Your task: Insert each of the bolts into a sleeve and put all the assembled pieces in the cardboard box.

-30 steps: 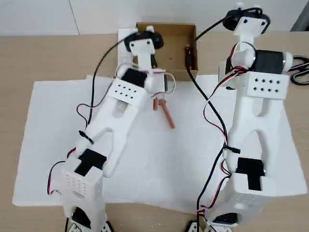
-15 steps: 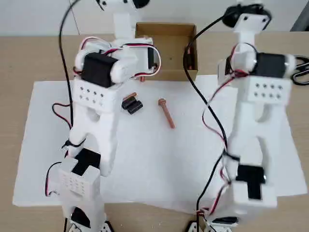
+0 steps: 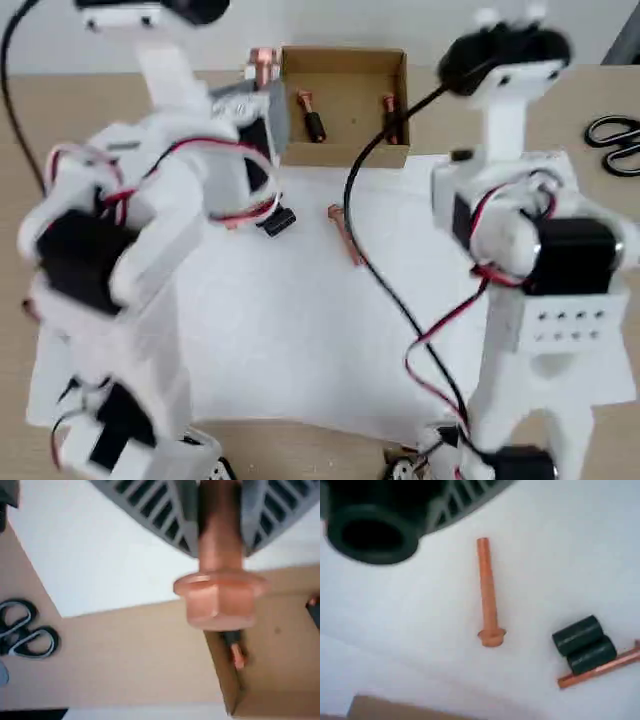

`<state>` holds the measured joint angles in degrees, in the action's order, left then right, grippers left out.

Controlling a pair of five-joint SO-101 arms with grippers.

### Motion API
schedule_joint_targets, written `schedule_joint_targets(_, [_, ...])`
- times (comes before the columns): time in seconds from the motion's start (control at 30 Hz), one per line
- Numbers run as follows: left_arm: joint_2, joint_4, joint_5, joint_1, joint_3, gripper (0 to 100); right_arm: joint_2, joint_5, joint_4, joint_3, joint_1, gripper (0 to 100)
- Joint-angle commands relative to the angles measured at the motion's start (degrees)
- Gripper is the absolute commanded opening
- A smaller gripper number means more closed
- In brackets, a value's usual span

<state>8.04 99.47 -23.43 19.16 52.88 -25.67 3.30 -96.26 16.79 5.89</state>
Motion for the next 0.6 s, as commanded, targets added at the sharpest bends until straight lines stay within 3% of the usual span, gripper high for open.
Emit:
schedule_joint_targets(0.0, [10.9,0.79,0.35,0.26,-11.12,1,-6.9,-0.44,0.04,-5.63,0.57,0.3])
schedule_joint_targets(0.23, [19.34,-6.42,-4.22,-0.09,-33.8,1,-14.37,-0.44,3.91,-17.23,0.57,0.4])
schedule_joint_targets(0.57, [23.47,-25.67,-4.48,-0.09,-57.54,1,-23.52,-0.44,25.54,-44.48,4.79,0.3])
